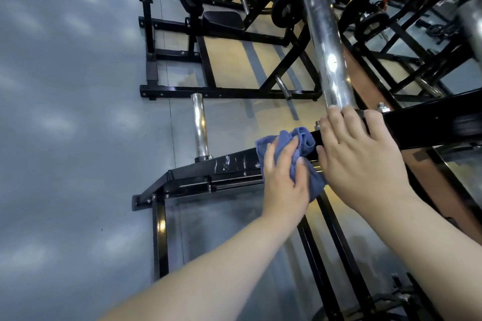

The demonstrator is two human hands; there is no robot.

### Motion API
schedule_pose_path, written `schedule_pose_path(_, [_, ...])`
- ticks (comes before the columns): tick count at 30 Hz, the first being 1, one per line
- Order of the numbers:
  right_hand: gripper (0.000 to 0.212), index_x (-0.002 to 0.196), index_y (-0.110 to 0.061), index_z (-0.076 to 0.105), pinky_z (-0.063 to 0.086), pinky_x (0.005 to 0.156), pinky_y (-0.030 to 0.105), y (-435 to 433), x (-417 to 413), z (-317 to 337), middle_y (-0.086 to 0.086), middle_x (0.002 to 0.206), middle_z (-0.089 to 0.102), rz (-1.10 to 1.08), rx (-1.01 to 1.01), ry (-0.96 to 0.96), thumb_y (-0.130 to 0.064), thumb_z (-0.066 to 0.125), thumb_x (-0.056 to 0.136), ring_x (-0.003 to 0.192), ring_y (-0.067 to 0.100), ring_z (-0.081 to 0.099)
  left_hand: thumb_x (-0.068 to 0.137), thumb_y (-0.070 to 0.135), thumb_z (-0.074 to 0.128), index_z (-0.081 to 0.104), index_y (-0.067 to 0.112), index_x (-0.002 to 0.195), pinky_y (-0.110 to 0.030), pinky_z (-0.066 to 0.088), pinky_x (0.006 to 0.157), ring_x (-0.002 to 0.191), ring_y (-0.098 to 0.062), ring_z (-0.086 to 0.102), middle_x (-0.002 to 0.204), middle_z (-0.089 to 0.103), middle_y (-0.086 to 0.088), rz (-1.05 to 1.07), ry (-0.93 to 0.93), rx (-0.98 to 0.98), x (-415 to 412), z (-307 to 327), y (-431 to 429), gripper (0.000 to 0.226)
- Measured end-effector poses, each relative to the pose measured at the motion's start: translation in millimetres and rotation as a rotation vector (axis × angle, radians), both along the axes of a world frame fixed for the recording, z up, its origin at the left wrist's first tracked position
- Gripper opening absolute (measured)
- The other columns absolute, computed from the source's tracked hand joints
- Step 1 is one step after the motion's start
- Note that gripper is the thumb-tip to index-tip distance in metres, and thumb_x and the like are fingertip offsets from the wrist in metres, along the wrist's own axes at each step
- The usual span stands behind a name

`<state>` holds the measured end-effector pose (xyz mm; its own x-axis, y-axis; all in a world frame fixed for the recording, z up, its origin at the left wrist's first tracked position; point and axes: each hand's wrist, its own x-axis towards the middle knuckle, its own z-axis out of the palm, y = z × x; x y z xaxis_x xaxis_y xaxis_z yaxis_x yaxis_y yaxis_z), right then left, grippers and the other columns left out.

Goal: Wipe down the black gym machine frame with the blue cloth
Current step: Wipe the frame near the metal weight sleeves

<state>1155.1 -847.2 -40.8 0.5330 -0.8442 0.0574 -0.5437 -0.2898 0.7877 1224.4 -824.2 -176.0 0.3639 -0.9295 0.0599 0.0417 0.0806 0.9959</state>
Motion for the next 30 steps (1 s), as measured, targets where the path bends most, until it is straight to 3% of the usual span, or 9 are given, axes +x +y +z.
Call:
schedule_pose_path(2, [0.06,0.147,0.004,0.03,0.028,0.108,0.05,1,2,-2,0.023,0.148,0.036,-0.005,-0.005,-0.006,-0.029,0.004,0.105,0.132,0.041,0.036,0.106,0.025,0.048,0.052,0.027,0.144,-0.001,0.02,0.105,0.135,0.012,0.026,0.153,0.029,0.008,0.041,0.016,0.042,11,-14,-10,0.039])
schedule_pose_path(6, [0.064,0.146,0.006,0.036,0.028,0.108,0.05,-3,9,-11,0.024,0.148,0.041,-0.007,0.021,-0.033,-0.03,0.006,0.103,0.136,0.042,0.036,0.106,0.023,0.042,0.052,0.023,0.144,-0.017,0.029,0.098,0.131,-0.007,0.036,0.153,0.033,-0.003,0.16,0.144,0.33,37,-37,-35,0.04])
schedule_pose_path(9, [0.062,0.143,0.005,0.047,0.026,0.112,0.051,-7,12,-25,0.025,0.146,0.05,-0.002,0.079,-0.03,-0.031,0.018,0.102,0.14,0.041,0.038,0.105,0.025,0.044,0.051,0.028,0.145,-0.017,0.028,0.104,0.133,-0.004,0.034,0.155,0.029,0.003,0.13,0.094,0.213,24,-31,-22,0.041])
schedule_pose_path(13, [0.068,0.147,0.006,0.037,0.019,0.114,0.055,-4,19,-40,0.021,0.141,0.049,-0.019,0.067,-0.01,-0.033,0.008,0.099,0.136,0.039,0.038,0.101,0.032,0.05,0.052,0.035,0.143,-0.025,0.024,0.12,0.151,-0.007,0.023,0.161,0.027,0.008,0.068,0.002,-0.022,2,-32,-1,0.042])
schedule_pose_path(16, [0.062,0.147,0.007,0.032,0.019,0.116,0.053,-6,25,-51,0.022,0.138,0.046,-0.012,0.069,-0.02,-0.028,0.008,0.101,0.135,0.041,0.036,0.102,0.027,0.052,0.053,0.033,0.142,-0.015,0.023,0.117,0.147,-0.005,0.027,0.158,0.031,0.005,0.066,0.014,-0.011,18,-55,-12,0.04])
schedule_pose_path(19, [0.059,0.146,0.009,0.037,0.021,0.116,0.054,-13,29,-71,0.026,0.14,0.048,-0.004,0.096,-0.01,-0.025,0.017,0.103,0.139,0.043,0.037,0.103,0.023,0.05,0.057,0.025,0.139,-0.001,0.026,0.103,0.127,0.0,0.039,0.147,0.04,0.001,0.16,0.056,0.134,42,-82,-32,0.036])
schedule_pose_path(23, [0.058,0.145,0.007,0.039,0.022,0.111,0.052,-18,35,-85,0.023,0.137,0.051,0.003,0.122,-0.035,-0.026,0.016,0.103,0.136,0.041,0.041,0.103,0.021,0.046,0.054,0.026,0.14,-0.016,0.034,0.096,0.117,-0.002,0.042,0.14,0.035,0.01,0.215,0.284,0.384,65,-95,-52,0.038])
schedule_pose_path(26, [0.055,0.146,0.005,0.034,0.025,0.109,0.049,-16,36,-86,0.018,0.135,0.049,0.005,0.111,-0.034,-0.024,0.014,0.104,0.13,0.038,0.043,0.103,0.023,0.048,0.054,0.029,0.14,-0.016,0.032,0.099,0.121,0.0,0.038,0.14,0.033,0.015,0.186,0.262,0.333,56,-81,-40,0.038])
schedule_pose_path(30, [0.057,0.15,0.004,0.026,0.025,0.108,0.049,-16,39,-90,0.018,0.137,0.046,0.002,0.104,0.003,-0.024,0.011,0.103,0.129,0.037,0.041,0.099,0.022,0.056,0.06,0.032,0.135,0.003,0.021,0.101,0.135,0.006,0.036,0.149,0.039,0.009,0.139,0.098,0.117,32,-70,-18,0.037])
